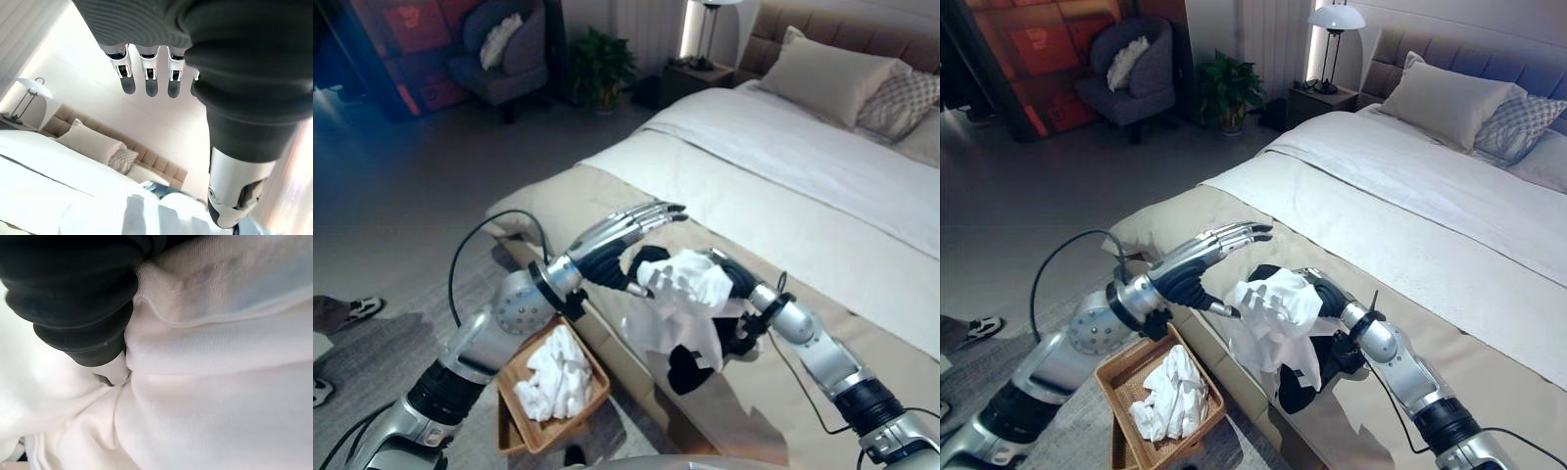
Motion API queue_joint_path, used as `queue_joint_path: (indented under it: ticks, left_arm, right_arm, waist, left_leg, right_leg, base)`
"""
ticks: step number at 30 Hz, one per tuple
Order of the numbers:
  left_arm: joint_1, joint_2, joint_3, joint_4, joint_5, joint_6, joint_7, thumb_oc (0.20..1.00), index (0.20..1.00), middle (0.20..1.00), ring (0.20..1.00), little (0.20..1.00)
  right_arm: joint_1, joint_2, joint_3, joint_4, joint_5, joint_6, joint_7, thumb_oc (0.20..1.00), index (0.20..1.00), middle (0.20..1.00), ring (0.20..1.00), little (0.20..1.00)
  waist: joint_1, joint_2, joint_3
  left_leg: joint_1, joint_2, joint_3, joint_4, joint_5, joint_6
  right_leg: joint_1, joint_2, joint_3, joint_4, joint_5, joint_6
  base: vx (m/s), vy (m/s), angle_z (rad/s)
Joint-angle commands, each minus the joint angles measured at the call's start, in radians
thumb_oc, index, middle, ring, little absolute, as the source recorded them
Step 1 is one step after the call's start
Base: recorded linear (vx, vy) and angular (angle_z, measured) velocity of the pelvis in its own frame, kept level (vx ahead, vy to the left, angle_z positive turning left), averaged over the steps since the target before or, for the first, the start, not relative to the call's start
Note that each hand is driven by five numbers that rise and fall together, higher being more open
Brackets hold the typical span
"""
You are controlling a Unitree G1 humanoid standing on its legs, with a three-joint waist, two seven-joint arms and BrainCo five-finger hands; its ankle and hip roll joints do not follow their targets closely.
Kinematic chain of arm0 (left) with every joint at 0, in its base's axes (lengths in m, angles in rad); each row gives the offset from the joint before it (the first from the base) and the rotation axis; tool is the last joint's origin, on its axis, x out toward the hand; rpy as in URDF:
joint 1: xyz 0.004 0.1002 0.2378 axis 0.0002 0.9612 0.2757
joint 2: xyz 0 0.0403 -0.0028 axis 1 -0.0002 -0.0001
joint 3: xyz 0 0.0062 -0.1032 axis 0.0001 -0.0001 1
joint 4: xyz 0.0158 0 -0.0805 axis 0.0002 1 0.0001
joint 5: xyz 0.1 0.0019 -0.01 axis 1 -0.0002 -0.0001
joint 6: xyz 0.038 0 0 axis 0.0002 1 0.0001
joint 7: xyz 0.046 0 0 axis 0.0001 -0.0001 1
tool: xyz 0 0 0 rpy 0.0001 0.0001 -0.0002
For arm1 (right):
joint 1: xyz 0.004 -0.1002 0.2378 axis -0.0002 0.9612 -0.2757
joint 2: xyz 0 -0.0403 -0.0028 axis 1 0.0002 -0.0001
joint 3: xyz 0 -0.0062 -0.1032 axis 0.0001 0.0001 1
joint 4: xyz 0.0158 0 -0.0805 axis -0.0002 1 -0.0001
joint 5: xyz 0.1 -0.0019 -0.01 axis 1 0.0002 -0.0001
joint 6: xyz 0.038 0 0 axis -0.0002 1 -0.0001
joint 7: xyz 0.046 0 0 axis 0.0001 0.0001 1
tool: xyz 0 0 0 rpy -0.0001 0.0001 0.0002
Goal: Pick up clothes into the bucket
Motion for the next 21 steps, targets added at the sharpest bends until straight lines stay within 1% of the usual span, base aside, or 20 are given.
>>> queue_joint_path:
  ticks: [1,2,3,5,6,9,10,11,14,16,19,21]
  left_arm:
    - [-0.074,0.042,-0.005,-0.048,0.014,-0.026,-0.007,1.0,1.0,1.0,1.0,1.0]
    - [-0.082,0.058,-0.019,-0.056,0.006,-0.029,-0.031,1.0,1.0,1.0,1.0,1.0]
    - [-0.082,0.059,-0.019,-0.056,0.006,-0.029,-0.032,1.0,1.0,1.0,1.0,1.0]
    - [-0.084,0.065,-0.02,-0.05,0.032,-0.031,-0.017,1.0,1.0,1.0,1.0,1.0]
    - [-0.088,0.085,-0.033,-0.045,0.062,-0.039,-0.023,1.0,1.0,1.0,1.0,1.0]
    - [-0.083,0.093,-0.048,-0.016,0.102,-0.047,-0.009,1.0,1.0,1.0,1.0,1.0]
    - [-0.083,0.093,-0.049,-0.015,0.105,-0.048,-0.007,1.0,1.0,1.0,1.0,1.0]
    - [-0.085,0.092,-0.057,0.013,0.149,-0.051,0.022,1.0,1.0,1.0,1.0,1.0]
    - [-0.089,0.085,-0.071,0.045,0.177,-0.058,0.046,1.0,1.0,1.0,1.0,1.0]
    - [-0.089,0.078,-0.083,0.057,0.172,-0.065,0.038,1.0,1.0,1.0,1.0,1.0]
    - [-0.079,0.065,-0.085,0.077,0.192,-0.067,0.053,1.0,1.0,1.0,1.0,1.0]
    - [-0.075,0.045,-0.103,0.125,0.257,-0.061,0.089,1.0,1.0,1.0,1.0,1.0]
  right_arm:
    - [-0.118,0.034,-0.014,-0.035,0.04,-0.03,-0.02,0.2,0.2,0.2,0.2,0.2]
    - [-0.119,0.033,-0.015,-0.033,0.044,-0.029,-0.02,0.2,0.2,0.2,0.2,0.2]
    - [-0.119,0.033,-0.015,-0.034,0.044,-0.029,-0.019,0.2,0.2,0.2,0.2,0.2]
    - [-0.119,0.033,-0.014,-0.035,0.047,-0.029,-0.02,0.2,0.2,0.2,0.2,0.2]
    - [-0.123,0.031,-0.019,-0.034,0.06,-0.029,-0.023,0.2,0.2,0.2,0.2,0.2]
    - [-0.119,0.033,-0.024,-0.044,0.087,-0.031,-0.022,0.2,0.2,0.2,0.2,0.2]
    - [-0.119,0.033,-0.024,-0.044,0.087,-0.031,-0.022,0.2,0.2,0.2,0.2,0.2]
    - [-0.119,0.034,-0.023,-0.055,0.1,-0.036,-0.024,0.2,0.2,0.2,0.2,0.2]
    - [-0.118,0.036,-0.024,-0.063,0.109,-0.037,-0.026,0.2,0.2,0.2,0.2,0.2]
    - [-0.119,0.036,-0.026,-0.076,0.118,-0.039,-0.026,0.2,0.2,0.2,0.2,0.2]
    - [-0.126,0.036,-0.016,-0.089,0.116,-0.043,-0.026,0.2,0.2,0.2,0.2,0.2]
    - [-0.136,0.039,-0.006,-0.102,0.119,-0.046,-0.033,0.2,0.2,0.2,0.2,0.2]
  waist:
    - [0.001,-0.045,-0.033]
    - [0.0,-0.044,-0.033]
    - [0.0,-0.044,-0.033]
    - [0.0,-0.044,-0.034]
    - [0.0,-0.043,-0.035]
    - [0.0,-0.045,-0.036]
    - [0.0,-0.045,-0.036]
    - [-0.002,-0.046,-0.036]
    - [-0.003,-0.046,-0.036]
    - [-0.004,-0.046,-0.036]
    - [-0.003,-0.046,-0.038]
    - [-0.006,-0.048,-0.038]
  left_leg:
    - [0.072,-0.01,-0.002,0.015,-0.103,0.01]
    - [0.073,-0.011,-0.001,0.014,-0.102,0.01]
    - [0.074,-0.011,-0.001,0.014,-0.102,0.01]
    - [0.074,-0.01,-0.002,0.013,-0.102,0.01]
    - [0.073,-0.01,-0.001,0.012,-0.102,0.01]
    - [0.074,-0.01,-0.001,0.011,-0.102,0.01]
    - [0.074,-0.01,0.0,0.011,-0.102,0.01]
    - [0.075,-0.01,0.0,0.011,-0.102,0.009]
    - [0.074,-0.011,0.001,0.011,-0.102,0.009]
    - [0.073,-0.011,0.002,0.012,-0.101,0.008]
    - [0.076,-0.011,0.003,0.011,-0.103,0.009]
    - [0.075,-0.01,0.005,0.011,-0.102,0.008]
  right_leg:
    - [-0.093,-0.05,0.053,0.048,0.113,0.047]
    - [-0.092,-0.05,0.053,0.048,0.114,0.047]
    - [-0.092,-0.05,0.053,0.048,0.114,0.047]
    - [-0.091,-0.05,0.053,0.048,0.114,0.047]
    - [-0.091,-0.05,0.054,0.047,0.114,0.048]
    - [-0.09,-0.05,0.055,0.045,0.113,0.048]
    - [-0.09,-0.05,0.055,0.045,0.114,0.049]
    - [-0.09,-0.05,0.055,0.044,0.113,0.049]
    - [-0.09,-0.05,0.055,0.044,0.114,0.049]
    - [-0.092,-0.049,0.054,0.044,0.115,0.05]
    - [-0.091,-0.05,0.055,0.044,0.116,0.05]
    - [-0.092,-0.049,0.056,0.043,0.115,0.05]
  base:
    - [0.0,0.0,0.0]
    - [0.0,0.0,0.0]
    - [0.0,0.0,0.0]
    - [0.0,0.0,0.0]
    - [0.0,0.0,0.0]
    - [0.0,0.0,0.0]
    - [0.0,0.0,0.0]
    - [0.0,0.0,0.0]
    - [0.0,0.0,0.0]
    - [0.0,0.0,0.0]
    - [0.0,0.0,0.0]
    - [0.0,0.0,0.0]
